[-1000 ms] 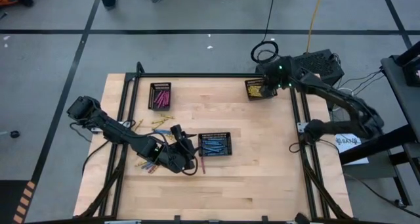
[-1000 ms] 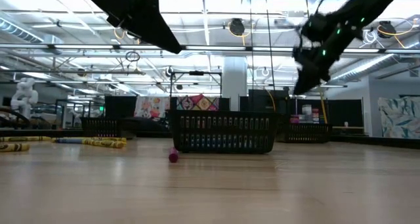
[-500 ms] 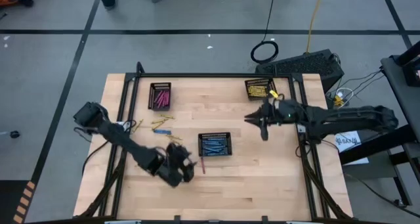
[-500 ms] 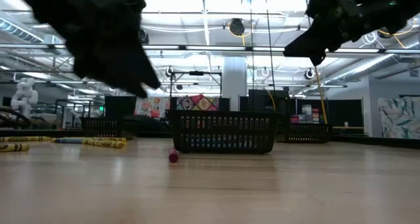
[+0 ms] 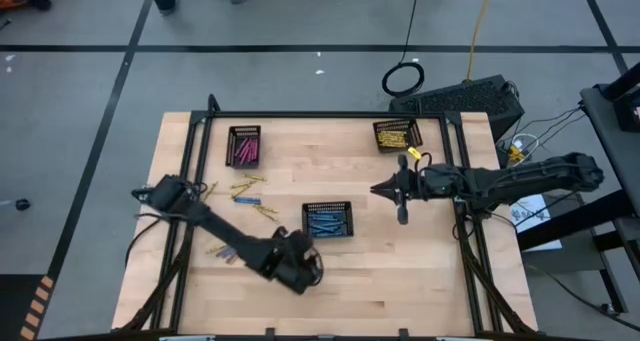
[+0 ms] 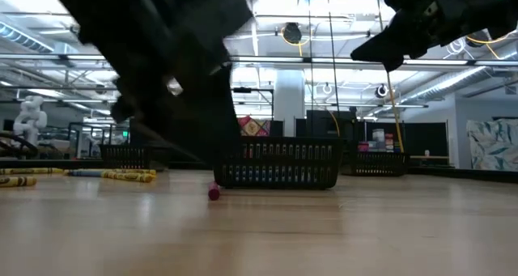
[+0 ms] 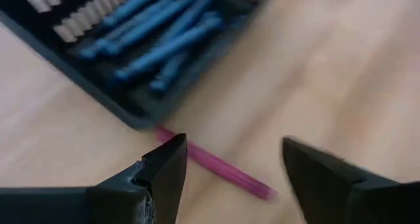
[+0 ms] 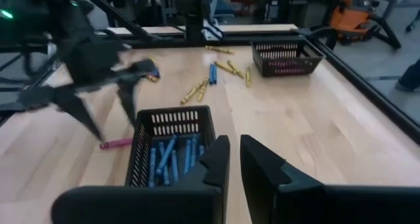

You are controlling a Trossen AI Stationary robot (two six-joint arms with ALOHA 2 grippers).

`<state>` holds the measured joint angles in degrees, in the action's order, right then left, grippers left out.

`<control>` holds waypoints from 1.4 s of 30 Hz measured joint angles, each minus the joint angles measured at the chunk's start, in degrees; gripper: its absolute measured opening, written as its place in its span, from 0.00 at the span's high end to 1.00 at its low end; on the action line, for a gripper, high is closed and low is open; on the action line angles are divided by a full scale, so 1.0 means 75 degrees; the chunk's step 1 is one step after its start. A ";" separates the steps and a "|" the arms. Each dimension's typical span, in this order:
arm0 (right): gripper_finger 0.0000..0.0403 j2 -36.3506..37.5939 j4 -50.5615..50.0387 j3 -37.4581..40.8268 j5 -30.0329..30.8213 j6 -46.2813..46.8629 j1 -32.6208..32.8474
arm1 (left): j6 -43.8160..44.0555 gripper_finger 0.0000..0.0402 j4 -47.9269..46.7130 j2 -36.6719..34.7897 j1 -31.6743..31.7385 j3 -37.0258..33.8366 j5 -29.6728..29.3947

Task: Sort crayons
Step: Put the pink crayon into the top left black bin

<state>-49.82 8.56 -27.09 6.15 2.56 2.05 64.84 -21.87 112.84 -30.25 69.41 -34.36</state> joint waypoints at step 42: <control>0.94 0.0000 -0.0119 0.0000 -0.0020 -0.0244 0.0392 | 0.2787 0.97 -0.4529 -0.0330 -0.0479 0.0116 0.2224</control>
<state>-49.82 7.67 -27.09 6.00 0.73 4.99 85.74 -55.84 110.36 -33.84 70.29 -17.68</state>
